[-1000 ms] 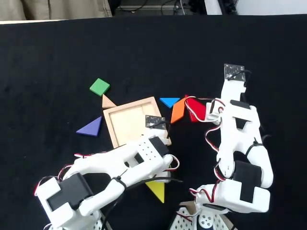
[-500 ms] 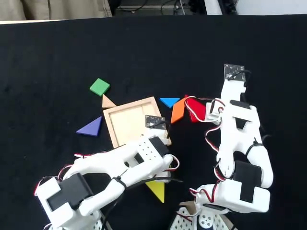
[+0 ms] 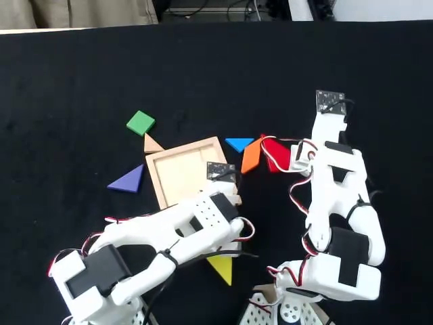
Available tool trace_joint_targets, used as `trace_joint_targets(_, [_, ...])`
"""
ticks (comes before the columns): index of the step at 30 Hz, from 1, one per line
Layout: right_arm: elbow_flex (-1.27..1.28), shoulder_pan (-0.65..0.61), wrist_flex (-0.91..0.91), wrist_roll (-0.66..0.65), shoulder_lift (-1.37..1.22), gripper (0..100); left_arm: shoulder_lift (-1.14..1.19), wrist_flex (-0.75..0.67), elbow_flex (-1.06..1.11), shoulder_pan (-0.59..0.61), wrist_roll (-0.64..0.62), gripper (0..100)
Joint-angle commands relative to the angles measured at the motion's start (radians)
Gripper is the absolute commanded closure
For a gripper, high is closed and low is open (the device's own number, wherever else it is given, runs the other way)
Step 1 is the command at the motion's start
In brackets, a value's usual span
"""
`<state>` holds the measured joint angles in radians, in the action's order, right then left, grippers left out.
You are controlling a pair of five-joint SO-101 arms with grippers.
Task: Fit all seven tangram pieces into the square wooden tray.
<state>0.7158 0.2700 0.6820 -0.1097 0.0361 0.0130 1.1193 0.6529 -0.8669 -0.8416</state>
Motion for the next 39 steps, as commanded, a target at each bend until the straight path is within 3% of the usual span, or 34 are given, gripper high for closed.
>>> trace_joint_targets(1, [-0.053, 0.018, 0.002, 0.005, 0.015, 98.7, -0.014, -0.018, -0.039, -0.01, 0.049, 96])
trace_joint_targets(15, [-0.053, 0.018, 0.002, 0.005, 0.015, 98.7, -0.014, 0.264, -0.298, 0.007, 0.055, 96])
trace_joint_targets(21, [-0.053, 0.034, 0.0, 0.005, 0.013, 98.7, -0.014, 0.258, -0.378, 0.194, 0.192, 96])
trace_joint_targets(27, [-0.053, 0.034, 0.0, 0.005, 0.013, 98.7, -0.012, 0.255, -0.44, 0.395, 0.534, 95])
trace_joint_targets(35, [-0.053, 0.034, -0.002, 0.005, 0.012, 98.7, -0.002, 0.252, -0.437, 0.42, 1.238, 95])
trace_joint_targets(39, [-0.053, 0.034, -0.002, 0.005, 0.012, 98.7, -0.002, 0.137, -0.394, 0.463, 1.51, 96])
